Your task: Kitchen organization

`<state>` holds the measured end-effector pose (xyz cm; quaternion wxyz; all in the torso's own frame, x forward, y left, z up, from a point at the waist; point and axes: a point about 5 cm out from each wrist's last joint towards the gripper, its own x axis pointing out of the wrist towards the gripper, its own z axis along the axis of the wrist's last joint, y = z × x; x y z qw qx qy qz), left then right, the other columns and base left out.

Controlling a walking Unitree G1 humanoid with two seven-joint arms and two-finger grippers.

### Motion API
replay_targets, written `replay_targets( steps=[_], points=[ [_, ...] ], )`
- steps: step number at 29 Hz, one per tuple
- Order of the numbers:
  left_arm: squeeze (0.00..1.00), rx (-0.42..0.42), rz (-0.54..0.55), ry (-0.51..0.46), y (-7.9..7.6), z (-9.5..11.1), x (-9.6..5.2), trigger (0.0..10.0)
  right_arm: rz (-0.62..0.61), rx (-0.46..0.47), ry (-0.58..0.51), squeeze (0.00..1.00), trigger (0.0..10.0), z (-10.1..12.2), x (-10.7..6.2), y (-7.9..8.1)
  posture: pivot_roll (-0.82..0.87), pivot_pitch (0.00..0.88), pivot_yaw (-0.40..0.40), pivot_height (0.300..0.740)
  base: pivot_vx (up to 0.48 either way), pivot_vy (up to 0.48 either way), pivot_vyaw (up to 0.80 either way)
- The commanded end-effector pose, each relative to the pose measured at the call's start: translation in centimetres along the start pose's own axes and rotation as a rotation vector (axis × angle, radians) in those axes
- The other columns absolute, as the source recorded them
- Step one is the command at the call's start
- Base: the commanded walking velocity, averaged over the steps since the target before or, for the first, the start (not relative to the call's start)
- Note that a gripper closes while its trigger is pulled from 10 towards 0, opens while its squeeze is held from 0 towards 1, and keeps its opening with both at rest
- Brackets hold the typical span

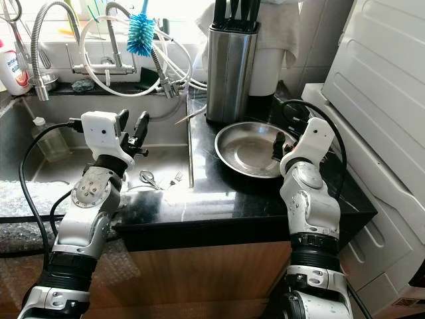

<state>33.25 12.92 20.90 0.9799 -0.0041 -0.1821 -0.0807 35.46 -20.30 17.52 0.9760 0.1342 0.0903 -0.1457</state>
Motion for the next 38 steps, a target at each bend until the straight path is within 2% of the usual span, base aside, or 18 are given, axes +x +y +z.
replay_targets(
  steps=[1, 6, 11, 23, 25, 30, 38],
  points=[
    [0.0, 0.006, -0.016, 0.003, -0.3, 0.2, 0.4, 10.0, -0.011, 0.031, -0.037, 0.0, 10.0, 1.1, 0.1, 0.1, -0.13, 0.0, -0.034, 0.74, 0.0, 0.0, 0.0],
    [0.0, 0.007, -0.025, 0.004, -0.4, 0.2, 0.4, 10.0, -0.02, 0.017, -0.037, 0.0, 10.0, 1.1, 0.2, 0.0, -0.14, 0.0, -0.034, 0.74, 0.0, 0.0, 0.0],
    [0.0, 0.007, -0.038, 0.011, -0.5, 0.1, 0.3, 10.0, -0.019, 0.001, -0.001, 0.0, 10.0, 0.0, 0.2, -0.1, -0.14, 0.0, -0.034, 0.74, 0.0, 0.0, 0.0],
    [0.0, 0.023, -0.059, 0.029, -0.7, 0.0, 0.2, 10.0, -0.04, 0.021, 0.051, 0.0, 10.0, -1.4, 0.4, -0.3, -0.13, 0.0, -0.033, 0.74, 0.0, 0.0, 0.0],
    [0.0, 0.027, -0.066, 0.03, -0.8, 0.0, 0.3, 10.0, -0.042, 0.046, 0.056, 0.0, 10.0, -1.5, 0.4, -0.3, -0.13, 0.0, -0.033, 0.74, 0.0, 0.0, 0.0],
    [0.0, 0.032, -0.074, 0.029, -0.9, 0.1, 0.3, 10.0, -0.069, 0.115, 0.003, 0.0, 10.0, -0.5, 0.3, -0.5, -0.13, 0.0, -0.032, 0.74, 0.0, 0.0, 0.0],
    [0.0, 0.033, -0.082, 0.028, -1.0, 0.1, 0.3, 10.0, -0.081, 0.14, -0.042, 0.0, 10.0, 0.6, 0.2, -0.5, -0.13, 0.0, -0.029, 0.74, 0.0, 0.0, 0.0]
  ],
)
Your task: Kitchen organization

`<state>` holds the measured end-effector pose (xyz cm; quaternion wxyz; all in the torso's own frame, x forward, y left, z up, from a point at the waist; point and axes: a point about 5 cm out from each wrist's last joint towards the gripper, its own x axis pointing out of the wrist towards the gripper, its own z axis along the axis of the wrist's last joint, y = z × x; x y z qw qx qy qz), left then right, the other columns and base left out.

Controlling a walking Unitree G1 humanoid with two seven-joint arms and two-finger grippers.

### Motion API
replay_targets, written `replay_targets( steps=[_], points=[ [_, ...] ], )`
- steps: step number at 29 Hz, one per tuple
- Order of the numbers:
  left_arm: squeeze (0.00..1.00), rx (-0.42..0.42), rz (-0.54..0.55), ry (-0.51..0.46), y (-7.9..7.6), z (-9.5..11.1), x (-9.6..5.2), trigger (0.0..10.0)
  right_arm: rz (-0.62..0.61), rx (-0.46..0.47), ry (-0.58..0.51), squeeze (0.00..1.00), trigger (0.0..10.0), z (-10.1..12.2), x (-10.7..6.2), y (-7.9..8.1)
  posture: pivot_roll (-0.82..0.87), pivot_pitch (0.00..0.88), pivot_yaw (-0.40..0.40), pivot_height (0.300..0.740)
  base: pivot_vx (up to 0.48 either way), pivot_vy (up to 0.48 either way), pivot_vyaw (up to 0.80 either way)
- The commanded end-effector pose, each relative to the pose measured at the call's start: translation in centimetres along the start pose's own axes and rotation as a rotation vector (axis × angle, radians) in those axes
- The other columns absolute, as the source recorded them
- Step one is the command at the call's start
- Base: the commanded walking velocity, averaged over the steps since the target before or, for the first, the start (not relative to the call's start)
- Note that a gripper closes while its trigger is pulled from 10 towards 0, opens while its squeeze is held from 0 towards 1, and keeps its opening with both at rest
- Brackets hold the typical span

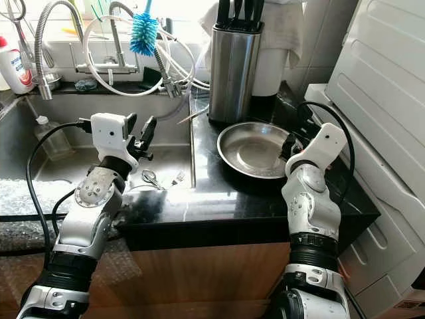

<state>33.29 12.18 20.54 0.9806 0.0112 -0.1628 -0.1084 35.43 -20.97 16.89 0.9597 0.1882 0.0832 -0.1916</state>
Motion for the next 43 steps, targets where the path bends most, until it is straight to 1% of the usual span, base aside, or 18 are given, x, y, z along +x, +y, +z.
replay_targets(
  steps=[1, 7, 15, 43],
  points=[
    [0.0, 0.018, -0.025, -0.012, -0.3, 0.5, 0.3, 10.0, 0.001, 0.02, -0.038, 0.0, 10.0, 1.1, -0.1, 0.4, -0.13, 0.0, -0.029, 0.74, 0.0, 0.0, 0.0],
    [0.0, 0.021, -0.043, -0.009, -0.5, 0.5, 0.3, 10.0, -0.013, 0.013, -0.034, 0.0, 10.0, 0.9, -0.1, 0.3, -0.13, 0.0, -0.028, 0.74, 0.0, 0.0, 0.0],
    [0.0, 0.02, -0.057, -0.006, -0.7, 0.4, 0.2, 10.0, -0.023, -0.04, 0.025, 0.0, 10.0, -0.2, -0.1, 0.2, -0.12, 0.0, -0.032, 0.74, 0.0, 0.0, 0.0],
    [0.0, 0.02, -0.057, -0.006, -0.7, 0.4, 0.2, 10.0, -0.023, -0.04, 0.025, 0.0, 10.0, -0.2, -0.1, 0.2, -0.12, 0.0, -0.032, 0.74, 0.0, 0.0, 0.0]
  ],
)
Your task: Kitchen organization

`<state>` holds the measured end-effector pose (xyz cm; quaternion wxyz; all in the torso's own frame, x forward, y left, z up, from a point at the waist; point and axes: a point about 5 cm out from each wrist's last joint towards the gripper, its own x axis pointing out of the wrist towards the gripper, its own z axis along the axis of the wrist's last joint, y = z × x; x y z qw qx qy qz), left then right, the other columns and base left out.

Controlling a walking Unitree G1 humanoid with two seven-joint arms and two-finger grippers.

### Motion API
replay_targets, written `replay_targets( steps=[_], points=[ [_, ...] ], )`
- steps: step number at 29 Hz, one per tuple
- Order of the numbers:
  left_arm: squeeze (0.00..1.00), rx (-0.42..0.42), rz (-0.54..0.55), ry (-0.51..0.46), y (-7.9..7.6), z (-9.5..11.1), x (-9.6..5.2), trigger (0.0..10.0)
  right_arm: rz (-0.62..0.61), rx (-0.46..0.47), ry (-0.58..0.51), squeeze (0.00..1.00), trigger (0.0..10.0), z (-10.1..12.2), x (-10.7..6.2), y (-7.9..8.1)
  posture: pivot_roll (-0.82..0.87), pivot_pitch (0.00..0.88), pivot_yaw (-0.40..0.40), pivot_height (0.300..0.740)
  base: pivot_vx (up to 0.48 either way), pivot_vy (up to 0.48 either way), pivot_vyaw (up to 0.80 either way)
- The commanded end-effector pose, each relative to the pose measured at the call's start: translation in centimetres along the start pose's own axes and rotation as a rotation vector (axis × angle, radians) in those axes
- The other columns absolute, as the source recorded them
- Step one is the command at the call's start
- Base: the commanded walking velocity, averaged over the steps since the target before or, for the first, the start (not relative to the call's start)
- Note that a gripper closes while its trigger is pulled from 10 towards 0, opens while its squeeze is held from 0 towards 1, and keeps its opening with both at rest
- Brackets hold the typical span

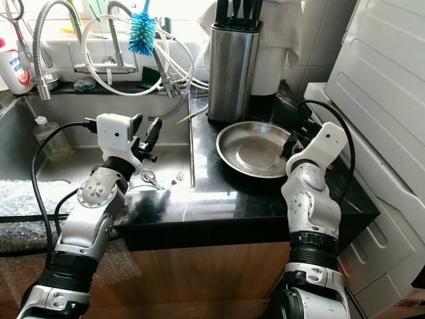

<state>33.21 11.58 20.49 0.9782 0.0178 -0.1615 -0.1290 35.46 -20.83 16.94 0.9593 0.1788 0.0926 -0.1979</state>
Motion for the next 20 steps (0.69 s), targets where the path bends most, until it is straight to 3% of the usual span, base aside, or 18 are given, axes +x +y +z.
replay_targets(
  steps=[1, 2, 3, 20],
  points=[
    [0.0, 0.015, -0.016, -0.008, -0.1, 0.4, 0.1, 10.0, -0.004, -0.026, 0.022, 0.0, 10.0, -0.3, 0.0, 0.1, -0.13, 0.0, -0.032, 0.74, 0.0, 0.0, 0.0],
    [0.0, 0.005, -0.034, -0.008, -0.5, 0.4, 0.2, 10.0, 0.008, -0.118, -0.088, 0.0, 10.0, 3.4, -0.4, -1.2, -0.15, 0.0, -0.034, 0.74, 0.0, 0.0, 0.0],
    [0.0, 0.0, -0.041, -0.009, -0.6, 0.4, 0.2, 10.0, 0.014, -0.16, -0.13, 0.0, 10.0, 4.9, -0.8, -1.5, -0.15, 0.0, -0.034, 0.74, 0.0, 0.0, 0.0],
    [0.0, 0.003, -0.049, -0.011, -0.7, 0.4, 0.2, 10.0, 0.063, -0.182, -0.08, 0.0, 10.0, 5.3, -0.9, -1.5, -0.16, 0.0, -0.04, 0.74, 0.0, 0.0, 0.0]
  ],
)
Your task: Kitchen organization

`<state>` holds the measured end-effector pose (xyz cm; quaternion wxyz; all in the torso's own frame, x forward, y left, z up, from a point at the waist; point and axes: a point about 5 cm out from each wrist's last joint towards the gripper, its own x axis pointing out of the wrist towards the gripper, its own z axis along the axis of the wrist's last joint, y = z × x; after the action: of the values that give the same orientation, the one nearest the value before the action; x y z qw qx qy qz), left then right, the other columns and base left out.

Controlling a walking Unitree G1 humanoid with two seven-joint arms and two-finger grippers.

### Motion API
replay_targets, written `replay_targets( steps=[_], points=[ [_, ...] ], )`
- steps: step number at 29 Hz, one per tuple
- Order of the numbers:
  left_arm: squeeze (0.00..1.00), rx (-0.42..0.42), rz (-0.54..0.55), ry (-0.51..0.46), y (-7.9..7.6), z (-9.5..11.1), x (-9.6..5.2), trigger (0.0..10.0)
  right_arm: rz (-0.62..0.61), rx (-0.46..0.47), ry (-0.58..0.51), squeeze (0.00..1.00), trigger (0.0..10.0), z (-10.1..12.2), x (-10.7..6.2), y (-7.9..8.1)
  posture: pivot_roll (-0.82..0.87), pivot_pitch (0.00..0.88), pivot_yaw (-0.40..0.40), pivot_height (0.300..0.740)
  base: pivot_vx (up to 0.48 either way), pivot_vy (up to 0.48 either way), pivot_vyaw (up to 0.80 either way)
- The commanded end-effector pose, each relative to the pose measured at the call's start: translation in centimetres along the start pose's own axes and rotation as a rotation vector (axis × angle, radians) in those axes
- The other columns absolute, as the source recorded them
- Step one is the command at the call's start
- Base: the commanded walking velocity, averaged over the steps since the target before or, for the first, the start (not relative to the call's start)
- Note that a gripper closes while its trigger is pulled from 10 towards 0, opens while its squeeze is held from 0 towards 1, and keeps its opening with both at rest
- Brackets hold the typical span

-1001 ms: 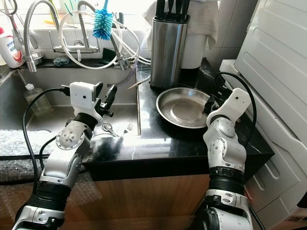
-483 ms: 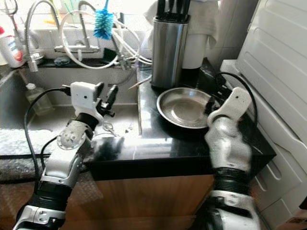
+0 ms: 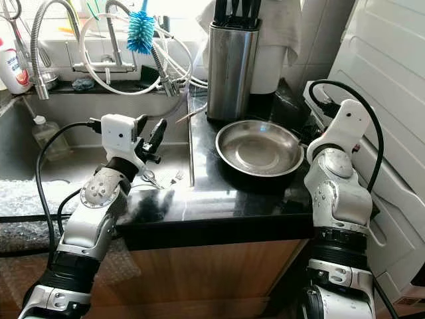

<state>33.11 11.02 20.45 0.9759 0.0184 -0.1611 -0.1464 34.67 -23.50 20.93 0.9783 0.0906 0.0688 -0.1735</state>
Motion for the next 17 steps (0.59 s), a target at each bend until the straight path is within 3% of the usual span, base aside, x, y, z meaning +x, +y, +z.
replay_targets(
  steps=[1, 9, 17],
  points=[
    [0.0, 0.008, -0.015, -0.01, -0.2, 0.4, 0.2, 10.0, 0.018, -0.019, -0.001, 0.0, 10.0, 0.7, -0.1, -0.4, -0.16, 0.0, -0.04, 0.74, 0.0, 0.0, 0.0],
    [0.0, 0.013, -0.022, -0.005, -0.2, 0.3, 0.1, 10.0, 0.053, -0.013, 0.091, 0.0, 10.0, -0.3, -0.1, -1.1, -0.16, 0.0, -0.041, 0.74, 0.0, 0.0, 0.0],
    [0.0, 0.022, -0.04, -0.003, -0.5, 0.3, 0.2, 10.0, 0.1, 0.069, 0.174, 0.0, 10.0, -1.6, 0.0, -1.6, -0.17, 0.0, -0.041, 0.74, 0.0, 0.0, 0.0]
  ],
)
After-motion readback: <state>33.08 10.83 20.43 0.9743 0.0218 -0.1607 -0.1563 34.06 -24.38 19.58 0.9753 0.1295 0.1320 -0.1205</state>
